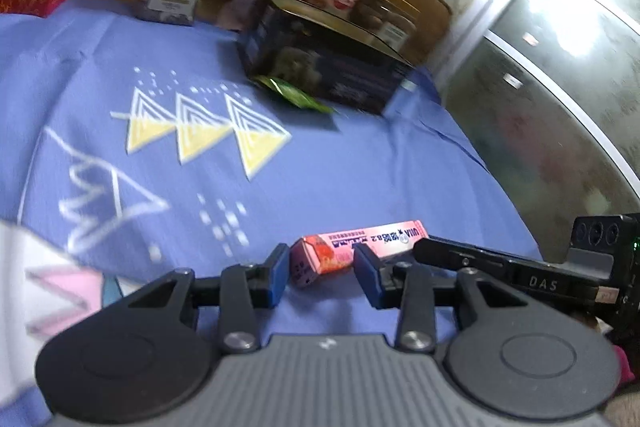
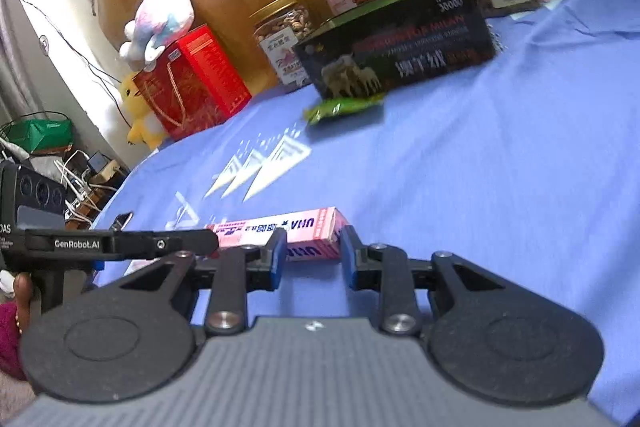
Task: Organize snacks
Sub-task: 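Move the left tool down to the pink candy stick box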
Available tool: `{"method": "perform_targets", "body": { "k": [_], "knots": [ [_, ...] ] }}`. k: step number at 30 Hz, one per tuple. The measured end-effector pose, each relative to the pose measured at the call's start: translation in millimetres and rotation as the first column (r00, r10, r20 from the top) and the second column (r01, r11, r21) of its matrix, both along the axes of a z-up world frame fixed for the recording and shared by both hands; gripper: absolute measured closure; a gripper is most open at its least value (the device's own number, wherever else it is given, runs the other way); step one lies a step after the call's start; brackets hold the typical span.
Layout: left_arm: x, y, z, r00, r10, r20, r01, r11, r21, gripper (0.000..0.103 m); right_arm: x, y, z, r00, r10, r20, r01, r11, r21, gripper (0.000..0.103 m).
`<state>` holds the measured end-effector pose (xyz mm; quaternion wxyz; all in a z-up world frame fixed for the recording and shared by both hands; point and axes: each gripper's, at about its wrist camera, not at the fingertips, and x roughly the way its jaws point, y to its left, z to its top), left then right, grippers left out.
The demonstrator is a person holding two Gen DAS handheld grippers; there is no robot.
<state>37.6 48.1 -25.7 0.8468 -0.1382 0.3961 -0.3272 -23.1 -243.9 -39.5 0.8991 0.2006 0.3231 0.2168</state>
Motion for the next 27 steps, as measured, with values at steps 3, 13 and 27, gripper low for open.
{"method": "perform_targets", "body": {
  "k": [3,13,27],
  "knots": [
    [-17.7,-1.4,0.4,1.0,-0.027,0.005,0.027,1.0,0.002,0.068,-22.5,3.6,1.0,1.0,-0.021,0.008,0.021,1.0,-0.023,0.071],
    [-36.1,3.8,-3.4,0.999,-0.034,-0.014,0.034,0.999,-0.033,0.065,-44.4,11.3,-3.1,0.999,-0.027,0.037,0.029,0.998,-0.055,0.068],
    [-28.5,-5.9,-0.6,0.997,-0.068,-0.031,0.066,0.996,-0.052,0.052,-47.4,23.8,-4.5,0.992,0.004,0.127,0.015,0.989,-0.146,0.042]
  ]
}}
